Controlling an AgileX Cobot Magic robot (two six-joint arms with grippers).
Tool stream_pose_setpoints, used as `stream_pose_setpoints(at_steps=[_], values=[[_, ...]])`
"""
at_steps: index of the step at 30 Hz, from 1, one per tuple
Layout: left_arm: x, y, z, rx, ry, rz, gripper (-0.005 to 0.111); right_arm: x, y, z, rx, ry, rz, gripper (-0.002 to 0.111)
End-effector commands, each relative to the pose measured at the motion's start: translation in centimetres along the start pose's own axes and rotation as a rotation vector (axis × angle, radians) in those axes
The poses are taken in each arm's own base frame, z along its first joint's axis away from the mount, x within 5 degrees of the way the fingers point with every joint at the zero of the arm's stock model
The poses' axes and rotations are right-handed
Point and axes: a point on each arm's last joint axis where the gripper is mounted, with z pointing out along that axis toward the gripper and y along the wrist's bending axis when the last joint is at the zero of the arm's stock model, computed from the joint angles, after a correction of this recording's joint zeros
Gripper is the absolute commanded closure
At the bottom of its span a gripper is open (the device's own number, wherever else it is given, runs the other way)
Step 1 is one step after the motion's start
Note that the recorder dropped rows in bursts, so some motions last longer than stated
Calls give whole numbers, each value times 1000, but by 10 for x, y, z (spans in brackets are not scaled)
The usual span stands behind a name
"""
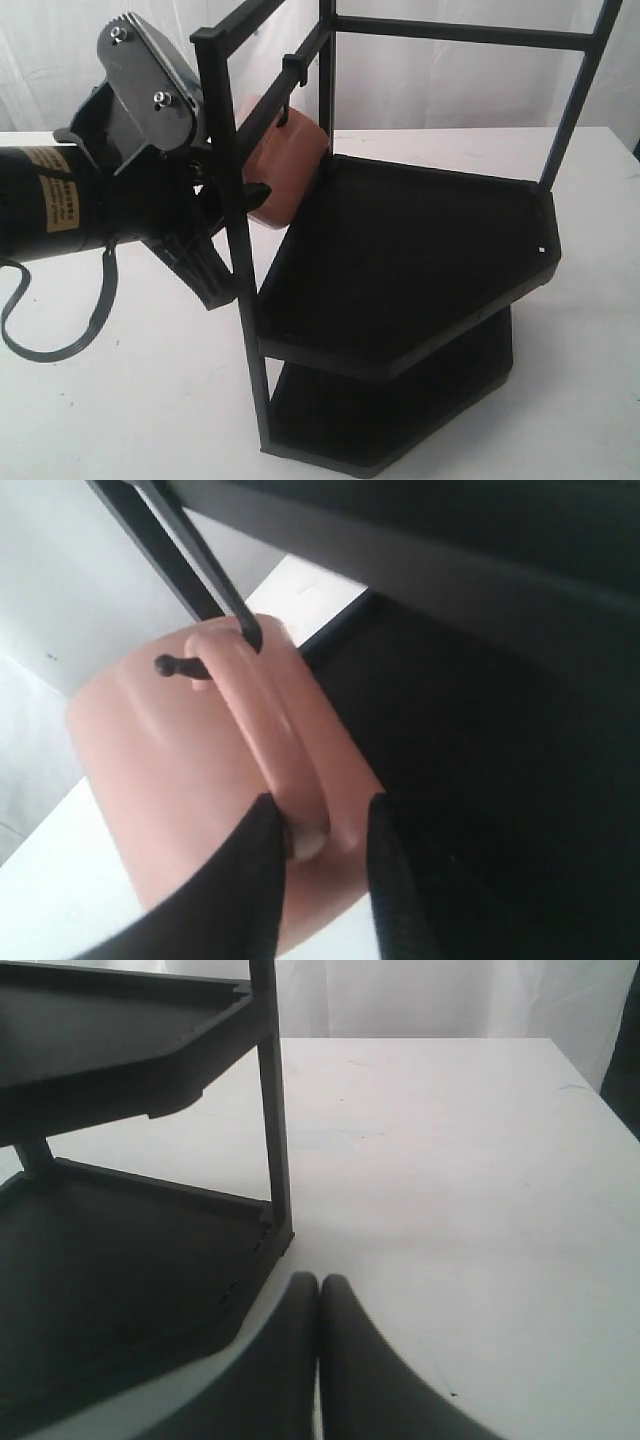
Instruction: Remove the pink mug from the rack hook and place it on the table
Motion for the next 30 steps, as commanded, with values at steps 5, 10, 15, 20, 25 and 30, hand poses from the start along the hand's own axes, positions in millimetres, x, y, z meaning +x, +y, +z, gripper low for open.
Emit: stream_pose_setpoints(at_steps=[5, 10, 15, 20, 25, 30], values=[[4, -2, 0, 6, 31, 3, 107, -2, 0, -1, -1, -17, -1, 108], [4, -2, 0, 5, 32, 3, 107, -2, 0, -1, -1, -17, -1, 108], [3, -2, 0, 6, 24, 29, 107, -2, 0, -1, -1, -17, -1, 108], [-4, 1, -11, -13, -10, 72, 107, -2, 0, -1, -1, -17, -1, 108], [-18, 9, -41, -62, -89, 72, 107, -2, 0, -1, -1, -17, -1, 108], [-17, 19, -57, -111, -83, -26, 107, -2, 0, -1, -1, -17, -1, 108]])
